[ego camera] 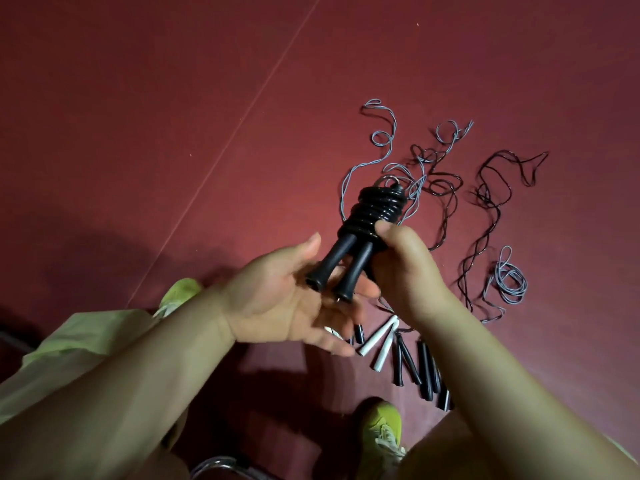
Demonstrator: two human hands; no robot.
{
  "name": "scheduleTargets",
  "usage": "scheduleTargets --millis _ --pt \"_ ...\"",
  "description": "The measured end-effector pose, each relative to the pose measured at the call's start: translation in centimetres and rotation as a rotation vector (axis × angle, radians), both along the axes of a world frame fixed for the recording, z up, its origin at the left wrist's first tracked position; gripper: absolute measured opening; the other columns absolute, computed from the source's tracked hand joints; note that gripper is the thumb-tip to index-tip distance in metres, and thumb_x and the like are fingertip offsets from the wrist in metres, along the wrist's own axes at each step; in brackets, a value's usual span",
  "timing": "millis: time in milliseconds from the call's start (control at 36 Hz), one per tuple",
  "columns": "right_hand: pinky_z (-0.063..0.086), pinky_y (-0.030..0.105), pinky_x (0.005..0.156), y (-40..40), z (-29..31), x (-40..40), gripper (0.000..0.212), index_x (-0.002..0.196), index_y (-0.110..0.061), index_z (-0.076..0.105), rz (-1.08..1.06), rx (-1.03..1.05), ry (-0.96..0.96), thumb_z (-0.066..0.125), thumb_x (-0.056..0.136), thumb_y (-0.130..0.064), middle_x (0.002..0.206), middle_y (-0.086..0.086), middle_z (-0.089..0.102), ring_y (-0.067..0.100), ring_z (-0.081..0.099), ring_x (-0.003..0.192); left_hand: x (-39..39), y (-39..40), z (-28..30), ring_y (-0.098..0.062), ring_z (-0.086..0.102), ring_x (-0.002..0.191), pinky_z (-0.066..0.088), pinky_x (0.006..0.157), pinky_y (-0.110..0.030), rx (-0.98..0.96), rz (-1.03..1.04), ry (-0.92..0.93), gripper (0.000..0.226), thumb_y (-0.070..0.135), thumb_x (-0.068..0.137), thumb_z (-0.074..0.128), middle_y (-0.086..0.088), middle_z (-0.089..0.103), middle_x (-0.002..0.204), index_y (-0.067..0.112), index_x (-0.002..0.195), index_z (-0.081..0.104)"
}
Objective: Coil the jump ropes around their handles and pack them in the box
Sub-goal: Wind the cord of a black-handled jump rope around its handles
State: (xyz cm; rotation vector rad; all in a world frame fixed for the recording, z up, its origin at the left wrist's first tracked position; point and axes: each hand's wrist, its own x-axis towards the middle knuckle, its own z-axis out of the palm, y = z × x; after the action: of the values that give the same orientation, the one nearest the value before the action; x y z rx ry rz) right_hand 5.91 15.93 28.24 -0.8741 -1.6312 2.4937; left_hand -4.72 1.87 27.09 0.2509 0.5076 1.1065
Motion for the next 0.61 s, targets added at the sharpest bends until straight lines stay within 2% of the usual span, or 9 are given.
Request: scheduleTargets --millis 56,111,167,250,306,361,417,500,611 --pt "0.027 0.037 0.064 0.1 0.0 0.1 0.041 0.081 -0.016 0.064 0.048 -0.005 0.020 0.054 0.065 -0.052 0.052 0.003 0.048 0.026 0.040 0.061 0.1 0.1 -0.1 -0.013 0.056 0.063 0.053 0.085 -0.043 0.013 0.011 -0.093 0.069 0.063 0.083 0.050 -0.001 0.060 0.079 0.003 0.117 0.063" --pt "0.029 0.038 0.068 0.4 0.0 0.2 0.056 0.088 -0.004 0.058 0.133 0.035 0.023 0.050 0.068 -0.056 0.060 0.007 0.050 0.026 0.043 0.066 0.1 0.2 -0.1 -0.008 0.046 0.053 0.055 0.077 -0.038 0.006 0.022 -0.128 0.069 0.063 0.086 0.044 0.003 0.053 0.070 0.003 0.114 0.063" --pt "0.031 0.036 0.064 0.6 0.2 0.1 0.067 0.097 0.004 0.056 0.208 0.093 0.009 0.046 0.074 -0.057 0.059 0.006 0.052 0.022 0.044 0.060 0.0 0.3 0.1 -0.006 0.041 0.049 0.055 0.068 -0.034 -0.043 0.039 -0.123 0.065 0.064 0.086 0.037 0.005 0.050 0.065 0.008 0.103 0.065" --pt "0.032 0.028 0.056 1.0 0.4 0.3 0.081 0.089 0.016 0.054 0.249 0.202 -0.074 0.044 0.078 -0.064 0.068 0.023 0.050 0.022 0.042 0.056 0.1 0.4 0.6 -0.007 0.035 0.047 0.051 0.060 -0.031 -0.136 0.070 -0.093 0.056 0.064 0.083 0.037 0.005 0.044 0.060 0.014 0.087 0.062" --pt "0.033 0.023 0.050 1.3 0.7 0.5 0.078 0.078 0.007 0.059 0.287 0.301 -0.149 0.041 0.086 -0.068 0.065 0.028 0.050 0.021 0.043 0.051 0.0 0.4 0.8 -0.007 0.031 0.047 0.047 0.059 -0.030 -0.193 0.075 0.014 0.057 0.066 0.083 0.035 0.006 0.040 0.058 0.017 0.078 0.064" --pt "0.033 0.019 0.044 1.3 1.1 0.7 0.069 0.068 -0.003 0.059 0.308 0.375 -0.223 0.036 0.095 -0.061 0.053 0.017 0.050 0.015 0.042 0.042 -0.3 0.6 0.8 -0.008 0.029 0.046 0.042 0.059 -0.030 -0.265 0.079 0.154 0.060 0.066 0.083 0.032 0.006 0.038 0.056 0.018 0.070 0.065" --pt "0.034 0.016 0.041 1.1 1.4 0.6 0.061 0.066 -0.006 0.059 0.291 0.369 -0.281 0.034 0.098 -0.052 0.048 0.003 0.051 0.012 0.042 0.038 -0.4 0.7 0.8 -0.008 0.027 0.045 0.039 0.060 -0.031 -0.345 0.086 0.258 0.058 0.065 0.079 0.032 0.004 0.036 0.055 0.018 0.066 0.063" --pt "0.040 0.020 0.045 0.7 1.0 0.4 0.060 0.069 -0.007 0.062 0.289 0.380 -0.363 0.035 0.098 -0.052 0.048 0.000 0.053 0.014 0.047 0.041 -0.2 0.8 0.7 -0.008 0.028 0.044 0.039 0.058 -0.028 -0.411 0.071 0.439 0.058 0.063 0.086 0.026 0.004 0.037 0.055 0.016 0.071 0.058" --pt "0.044 0.028 0.055 0.6 0.4 0.3 0.066 0.060 -0.010 0.060 0.296 0.468 -0.469 0.033 0.095 -0.059 0.041 -0.001 0.050 0.017 0.049 0.043 0.1 1.1 0.6 -0.009 0.027 0.048 0.039 0.058 -0.027 -0.476 0.098 0.610 0.057 0.058 0.095 0.022 0.005 0.040 0.054 0.017 0.073 0.055"
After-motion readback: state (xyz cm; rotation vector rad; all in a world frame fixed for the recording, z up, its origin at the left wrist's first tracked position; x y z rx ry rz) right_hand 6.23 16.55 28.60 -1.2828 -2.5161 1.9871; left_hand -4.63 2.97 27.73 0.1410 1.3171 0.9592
